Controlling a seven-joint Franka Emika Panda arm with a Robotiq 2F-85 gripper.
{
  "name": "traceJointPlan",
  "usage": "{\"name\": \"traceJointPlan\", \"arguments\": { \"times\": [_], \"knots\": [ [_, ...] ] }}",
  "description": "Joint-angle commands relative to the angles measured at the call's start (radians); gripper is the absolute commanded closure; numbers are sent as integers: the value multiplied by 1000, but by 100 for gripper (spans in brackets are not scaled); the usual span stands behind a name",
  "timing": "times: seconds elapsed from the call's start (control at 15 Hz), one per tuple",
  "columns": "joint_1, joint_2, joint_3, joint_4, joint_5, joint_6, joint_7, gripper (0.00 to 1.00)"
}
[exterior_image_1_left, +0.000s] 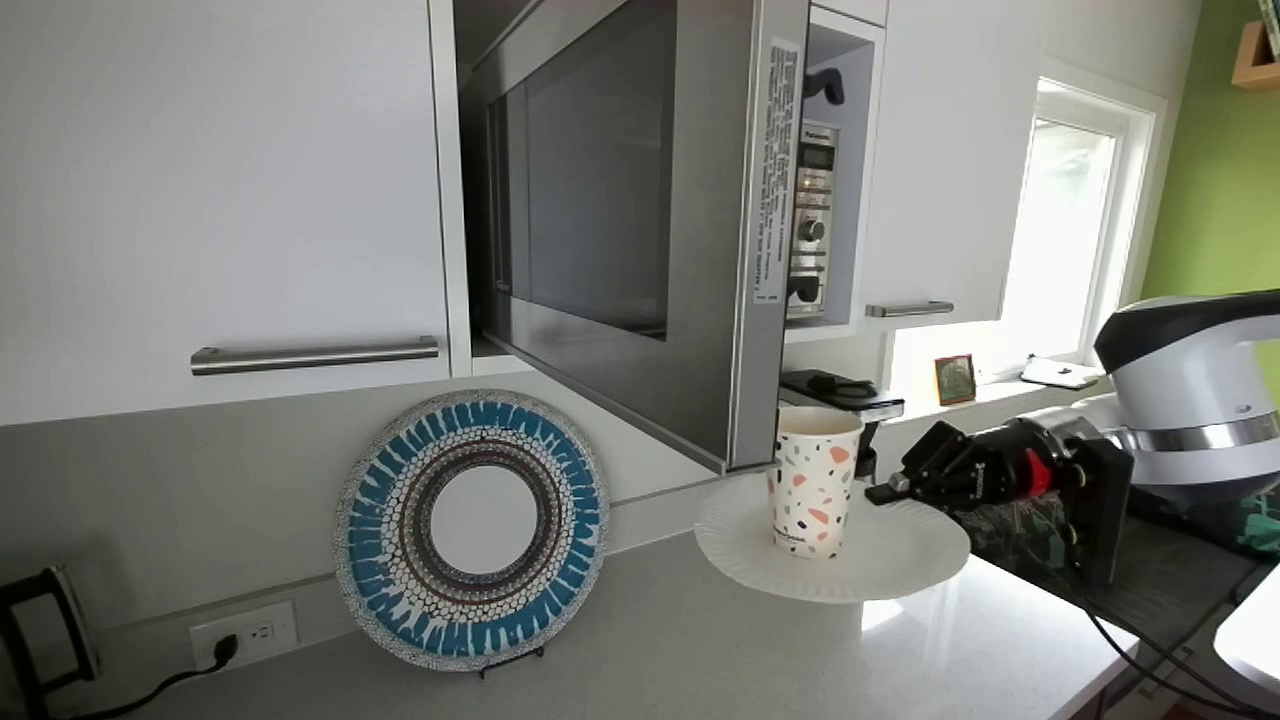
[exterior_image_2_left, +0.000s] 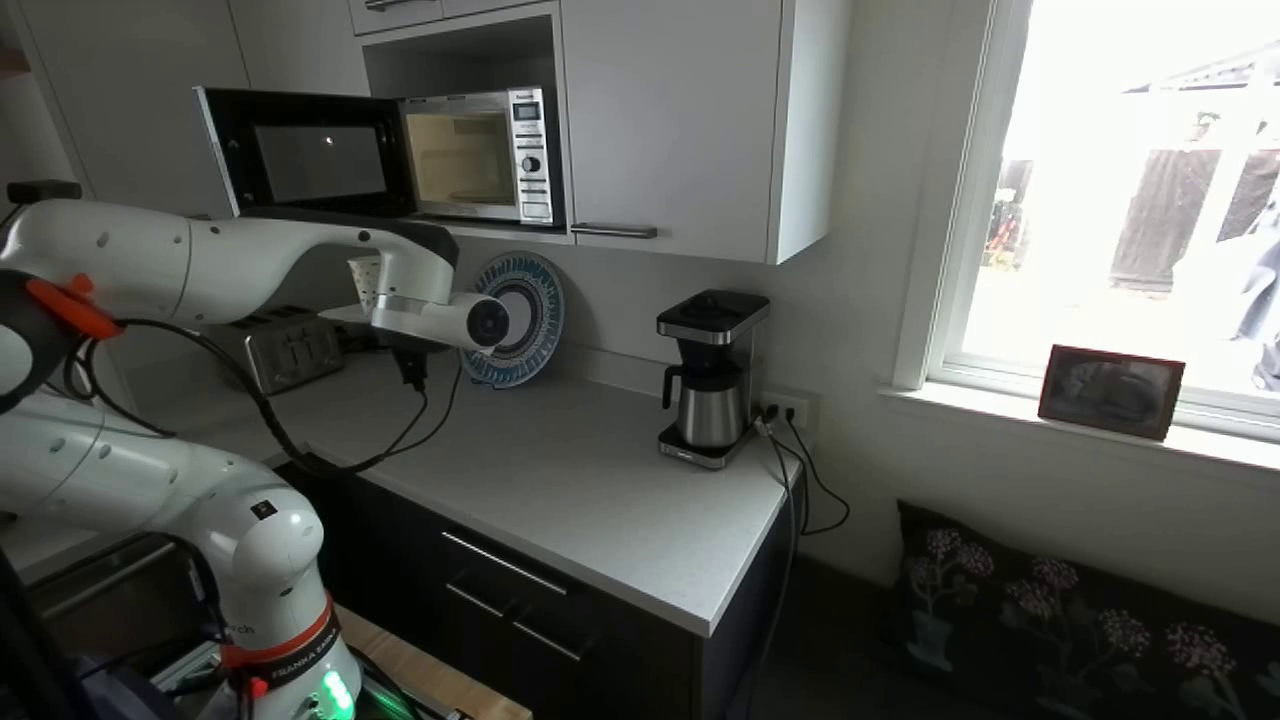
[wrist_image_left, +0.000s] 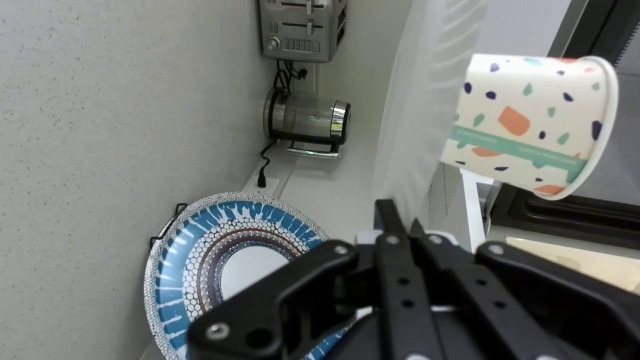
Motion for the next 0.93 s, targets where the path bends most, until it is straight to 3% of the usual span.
{"name": "traceJointPlan", "arguments": {
  "times": [0.0, 0.4, 0.87],
  "knots": [
    [-8, 51, -28, -30, 6, -74, -95, 100],
    [-31, 123, -44, -49, -5, -152, -235, 100],
    [-53, 211, -37, -59, -27, -150, -331, 100]
  ]
}}
